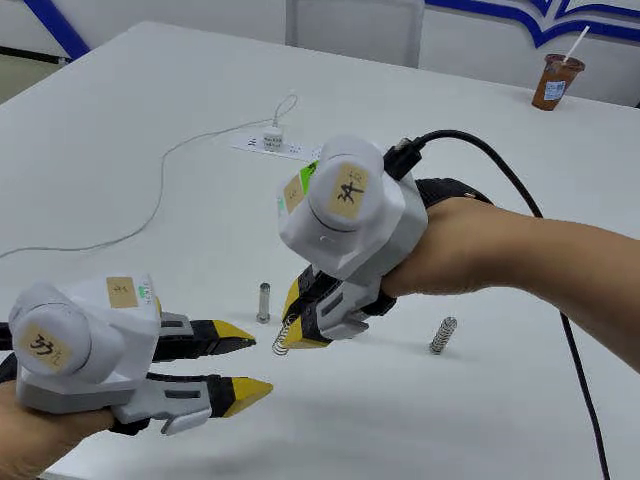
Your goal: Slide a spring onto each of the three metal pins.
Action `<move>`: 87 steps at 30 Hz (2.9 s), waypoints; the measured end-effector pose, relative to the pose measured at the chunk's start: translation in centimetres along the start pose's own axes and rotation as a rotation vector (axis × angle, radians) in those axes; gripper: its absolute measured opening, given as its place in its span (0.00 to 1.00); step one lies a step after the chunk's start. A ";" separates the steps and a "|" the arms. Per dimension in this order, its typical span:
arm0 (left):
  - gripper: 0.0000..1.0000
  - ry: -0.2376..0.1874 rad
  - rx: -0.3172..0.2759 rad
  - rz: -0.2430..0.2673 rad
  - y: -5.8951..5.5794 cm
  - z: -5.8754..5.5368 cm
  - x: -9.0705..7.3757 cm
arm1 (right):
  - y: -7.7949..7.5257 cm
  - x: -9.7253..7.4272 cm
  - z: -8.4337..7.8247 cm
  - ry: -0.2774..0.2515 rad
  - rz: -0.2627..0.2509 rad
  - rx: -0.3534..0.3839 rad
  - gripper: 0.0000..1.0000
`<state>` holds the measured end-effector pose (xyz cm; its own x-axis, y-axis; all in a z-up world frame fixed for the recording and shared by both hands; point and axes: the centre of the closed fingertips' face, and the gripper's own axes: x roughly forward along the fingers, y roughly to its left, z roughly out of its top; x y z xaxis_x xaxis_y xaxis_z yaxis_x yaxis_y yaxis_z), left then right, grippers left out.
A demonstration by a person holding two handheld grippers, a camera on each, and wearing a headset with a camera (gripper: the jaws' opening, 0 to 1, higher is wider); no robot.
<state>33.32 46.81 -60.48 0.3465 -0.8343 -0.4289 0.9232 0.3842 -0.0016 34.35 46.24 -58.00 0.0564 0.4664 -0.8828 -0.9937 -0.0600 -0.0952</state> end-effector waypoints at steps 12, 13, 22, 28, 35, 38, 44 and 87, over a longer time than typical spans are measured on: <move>0.38 -0.004 -0.015 0.027 0.2 -0.1 -0.5 | -4.0 -0.8 -0.1 0.031 -0.039 0.022 0.12; 0.38 -0.004 -0.016 0.028 0.2 -0.1 -0.5 | -4.3 -0.8 -0.1 0.032 -0.043 0.023 0.12; 0.40 -0.004 -0.023 0.039 0.4 -0.4 -0.8 | -7.4 0.0 0.1 0.048 -0.064 0.060 0.12; 0.40 -0.001 -0.030 0.044 0.5 -0.6 -1.0 | -8.1 1.1 -0.2 0.062 -0.058 0.086 0.12; 0.40 0.006 -0.033 0.044 0.6 -0.8 -1.0 | -8.0 2.0 0.0 0.068 -0.045 0.096 0.12; 0.40 0.006 -0.035 0.045 0.7 -0.8 -1.1 | -8.0 2.4 -0.1 0.075 -0.042 0.095 0.12; 0.40 0.007 -0.040 0.049 0.9 -1.0 -1.2 | -8.0 2.8 -0.2 0.086 -0.037 0.105 0.12; 0.38 0.018 -0.060 0.063 1.6 -1.9 -1.5 | -7.6 8.2 -2.4 0.208 0.009 0.148 0.12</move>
<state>33.99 49.47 -61.51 0.4004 -0.8004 -0.4462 0.8876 0.4597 -0.0282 42.63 48.42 -65.61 0.0510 0.2739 -0.9604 -0.9967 0.0741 -0.0318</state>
